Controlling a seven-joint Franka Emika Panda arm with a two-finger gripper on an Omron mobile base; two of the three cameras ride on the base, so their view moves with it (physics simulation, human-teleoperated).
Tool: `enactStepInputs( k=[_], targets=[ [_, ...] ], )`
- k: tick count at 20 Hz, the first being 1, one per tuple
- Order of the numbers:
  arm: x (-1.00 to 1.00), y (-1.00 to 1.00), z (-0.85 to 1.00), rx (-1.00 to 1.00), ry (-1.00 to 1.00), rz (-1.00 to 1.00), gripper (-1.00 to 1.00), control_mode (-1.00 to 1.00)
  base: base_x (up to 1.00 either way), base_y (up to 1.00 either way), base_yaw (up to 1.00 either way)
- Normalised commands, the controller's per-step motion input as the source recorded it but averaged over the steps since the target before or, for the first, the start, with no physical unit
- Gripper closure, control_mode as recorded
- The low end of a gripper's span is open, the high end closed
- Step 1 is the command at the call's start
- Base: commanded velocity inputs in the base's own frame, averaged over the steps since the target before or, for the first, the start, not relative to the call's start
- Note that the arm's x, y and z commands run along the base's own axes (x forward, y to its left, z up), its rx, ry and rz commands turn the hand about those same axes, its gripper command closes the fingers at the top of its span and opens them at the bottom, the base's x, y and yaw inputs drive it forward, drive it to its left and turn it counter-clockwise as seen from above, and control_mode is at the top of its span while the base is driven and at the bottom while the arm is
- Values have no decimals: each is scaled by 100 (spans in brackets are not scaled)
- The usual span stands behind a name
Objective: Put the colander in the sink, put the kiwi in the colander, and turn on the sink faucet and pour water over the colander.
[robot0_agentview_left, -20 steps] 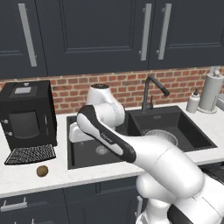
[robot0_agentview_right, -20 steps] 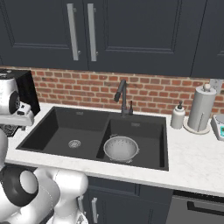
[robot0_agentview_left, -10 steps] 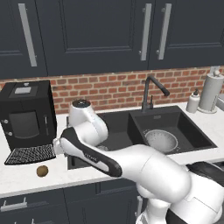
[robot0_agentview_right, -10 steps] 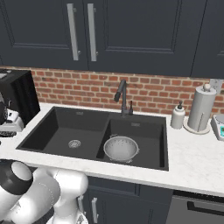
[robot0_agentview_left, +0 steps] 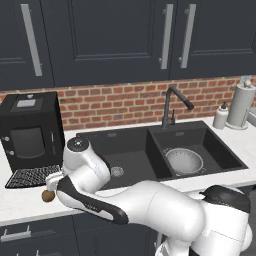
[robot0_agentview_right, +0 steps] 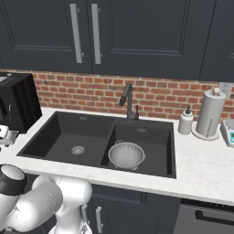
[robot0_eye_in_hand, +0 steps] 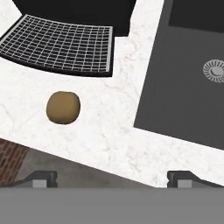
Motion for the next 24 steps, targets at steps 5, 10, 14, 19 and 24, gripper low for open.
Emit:
enactStepInputs(
  k=[5, 10, 14, 19, 24],
  targets=[
    [14, 49, 0, 3, 0, 0, -100, -100, 0, 0, 0],
    [1, 43, 0, 4, 4, 1, -100, -100, 0, 0, 0],
    [0, 33, -3, 0, 2, 0, -100, -100, 0, 0, 0],
    [0, 12, -14, 0, 0, 0, -100, -100, 0, 0, 0],
    [5, 4, -22, -2, 0, 0, -100, -100, 0, 0, 0]
  ],
)
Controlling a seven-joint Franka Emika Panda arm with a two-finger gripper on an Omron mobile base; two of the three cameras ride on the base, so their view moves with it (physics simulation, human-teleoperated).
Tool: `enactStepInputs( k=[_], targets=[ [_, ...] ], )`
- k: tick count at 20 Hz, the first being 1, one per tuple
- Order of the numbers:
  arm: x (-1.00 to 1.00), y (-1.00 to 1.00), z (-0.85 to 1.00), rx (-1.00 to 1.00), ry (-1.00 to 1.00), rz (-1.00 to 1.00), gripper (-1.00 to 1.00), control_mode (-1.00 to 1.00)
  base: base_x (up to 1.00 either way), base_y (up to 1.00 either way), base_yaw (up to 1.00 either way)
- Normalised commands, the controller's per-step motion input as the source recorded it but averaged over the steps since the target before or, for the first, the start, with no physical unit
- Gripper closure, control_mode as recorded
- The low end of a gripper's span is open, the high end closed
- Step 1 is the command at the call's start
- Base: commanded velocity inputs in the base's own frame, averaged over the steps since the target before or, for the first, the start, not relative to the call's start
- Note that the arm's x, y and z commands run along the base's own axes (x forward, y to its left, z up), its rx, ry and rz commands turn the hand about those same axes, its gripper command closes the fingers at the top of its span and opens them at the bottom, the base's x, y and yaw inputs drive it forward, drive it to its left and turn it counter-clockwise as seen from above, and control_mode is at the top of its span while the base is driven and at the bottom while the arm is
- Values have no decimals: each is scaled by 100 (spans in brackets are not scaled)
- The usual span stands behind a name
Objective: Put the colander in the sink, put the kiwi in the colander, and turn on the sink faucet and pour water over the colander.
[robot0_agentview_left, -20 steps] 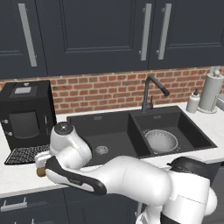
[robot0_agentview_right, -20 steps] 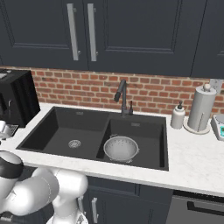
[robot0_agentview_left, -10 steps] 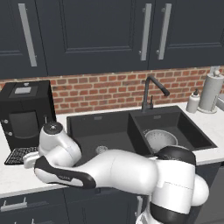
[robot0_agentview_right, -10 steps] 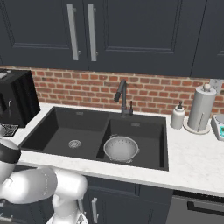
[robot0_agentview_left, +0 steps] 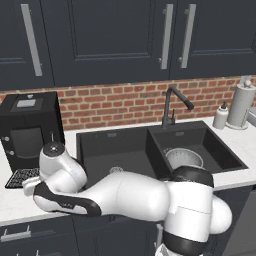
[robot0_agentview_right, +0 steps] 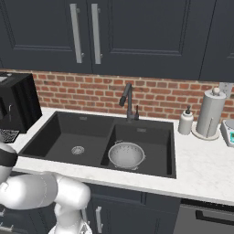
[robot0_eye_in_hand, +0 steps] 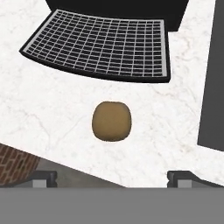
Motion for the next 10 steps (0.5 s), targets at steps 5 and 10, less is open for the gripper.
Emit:
enactStepInputs(
  k=[5, 10],
  targets=[
    [5, 0, -30, -1, 0, 0, -100, -100, 0, 0, 0],
    [18, 0, -34, 0, 0, 0, -100, -100, 0, 0, 0]
  ],
)
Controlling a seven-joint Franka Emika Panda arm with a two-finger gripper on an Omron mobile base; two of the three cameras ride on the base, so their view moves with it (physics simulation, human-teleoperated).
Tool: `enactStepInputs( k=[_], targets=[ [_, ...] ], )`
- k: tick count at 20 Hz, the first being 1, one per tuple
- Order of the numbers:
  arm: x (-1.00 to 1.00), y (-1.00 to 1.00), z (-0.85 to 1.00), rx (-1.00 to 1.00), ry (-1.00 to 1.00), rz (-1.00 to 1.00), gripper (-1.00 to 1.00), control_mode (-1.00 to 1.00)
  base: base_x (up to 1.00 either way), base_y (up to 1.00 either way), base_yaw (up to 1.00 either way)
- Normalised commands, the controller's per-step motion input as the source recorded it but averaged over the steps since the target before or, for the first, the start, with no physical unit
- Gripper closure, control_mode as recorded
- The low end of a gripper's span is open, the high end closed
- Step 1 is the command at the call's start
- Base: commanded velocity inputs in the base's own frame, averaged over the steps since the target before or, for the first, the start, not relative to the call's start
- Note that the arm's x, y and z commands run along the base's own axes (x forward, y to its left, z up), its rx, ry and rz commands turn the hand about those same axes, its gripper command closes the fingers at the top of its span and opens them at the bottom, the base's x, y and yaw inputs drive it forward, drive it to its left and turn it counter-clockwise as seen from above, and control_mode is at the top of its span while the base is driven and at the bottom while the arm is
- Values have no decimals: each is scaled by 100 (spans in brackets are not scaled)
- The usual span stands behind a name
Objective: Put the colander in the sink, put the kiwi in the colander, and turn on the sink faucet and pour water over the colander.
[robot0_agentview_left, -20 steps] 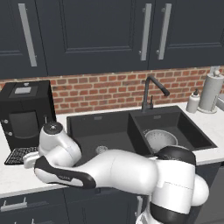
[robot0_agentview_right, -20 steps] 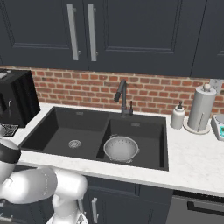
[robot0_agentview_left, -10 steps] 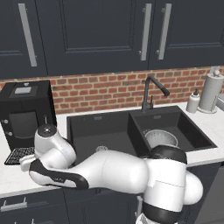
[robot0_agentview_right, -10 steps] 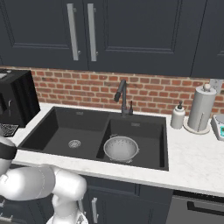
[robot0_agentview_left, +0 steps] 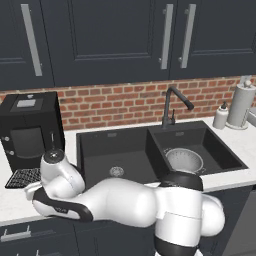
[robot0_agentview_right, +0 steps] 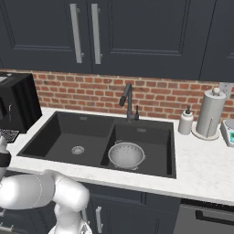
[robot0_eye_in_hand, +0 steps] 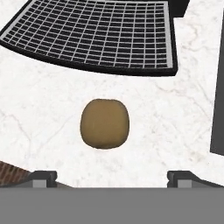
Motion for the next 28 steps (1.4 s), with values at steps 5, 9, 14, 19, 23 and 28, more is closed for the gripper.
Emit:
enactStepInputs(
  k=[5, 9, 14, 19, 23, 28],
  targets=[
    [29, 0, -35, 0, 0, 0, -100, -100, 0, 0, 0],
    [33, 8, -33, 0, 0, 0, -100, -100, 0, 0, 0],
    [22, 28, -21, 0, 1, 0, -100, -100, 0, 0, 0],
    [15, 47, -5, 0, 4, 0, -100, -100, 0, 0, 0],
    [7, 29, -8, 0, 5, 0, -100, -100, 0, 0, 0],
    [0, 12, -11, 0, 6, 0, -100, -100, 0, 0, 0]
  ],
)
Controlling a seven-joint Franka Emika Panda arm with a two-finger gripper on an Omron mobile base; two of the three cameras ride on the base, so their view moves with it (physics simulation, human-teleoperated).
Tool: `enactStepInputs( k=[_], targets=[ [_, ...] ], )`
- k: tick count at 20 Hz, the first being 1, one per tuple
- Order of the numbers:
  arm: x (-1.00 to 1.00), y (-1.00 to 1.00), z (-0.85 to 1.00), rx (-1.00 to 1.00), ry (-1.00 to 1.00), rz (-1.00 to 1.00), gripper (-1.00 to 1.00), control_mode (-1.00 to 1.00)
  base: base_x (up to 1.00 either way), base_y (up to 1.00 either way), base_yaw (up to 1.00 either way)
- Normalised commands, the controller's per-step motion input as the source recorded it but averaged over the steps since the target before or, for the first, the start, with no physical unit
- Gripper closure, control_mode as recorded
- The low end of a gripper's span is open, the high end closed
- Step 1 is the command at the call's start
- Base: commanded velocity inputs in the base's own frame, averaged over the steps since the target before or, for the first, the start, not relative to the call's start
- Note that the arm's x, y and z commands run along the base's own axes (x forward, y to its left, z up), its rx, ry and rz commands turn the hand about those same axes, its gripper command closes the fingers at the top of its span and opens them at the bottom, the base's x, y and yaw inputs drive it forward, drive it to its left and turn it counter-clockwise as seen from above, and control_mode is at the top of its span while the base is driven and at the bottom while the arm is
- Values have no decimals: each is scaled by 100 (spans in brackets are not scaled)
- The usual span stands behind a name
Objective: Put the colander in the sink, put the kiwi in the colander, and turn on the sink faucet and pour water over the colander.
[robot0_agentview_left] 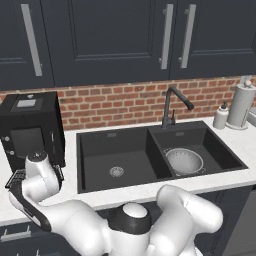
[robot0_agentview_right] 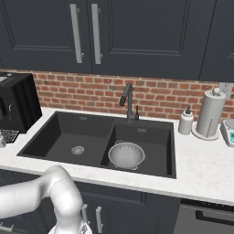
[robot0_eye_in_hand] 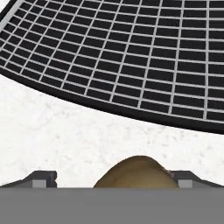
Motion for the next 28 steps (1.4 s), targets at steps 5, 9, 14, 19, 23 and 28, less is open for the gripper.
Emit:
enactStepInputs(
  k=[5, 9, 14, 19, 23, 28],
  targets=[
    [-4, 4, -13, 0, 8, 0, 100, -100, 0, 0, 0],
    [-18, -24, -18, 0, 2, 0, 100, -100, 0, 0, 0],
    [-28, -50, -27, -1, 0, 0, 100, -100, 0, 0, 0],
    [-40, -51, -2, 0, -6, 0, 100, -100, 0, 0, 0],
    [-32, -76, 49, 0, -21, 0, 100, -100, 0, 0, 0],
    [-3, -99, 91, 0, -24, 0, 100, -100, 0, 0, 0]
  ],
)
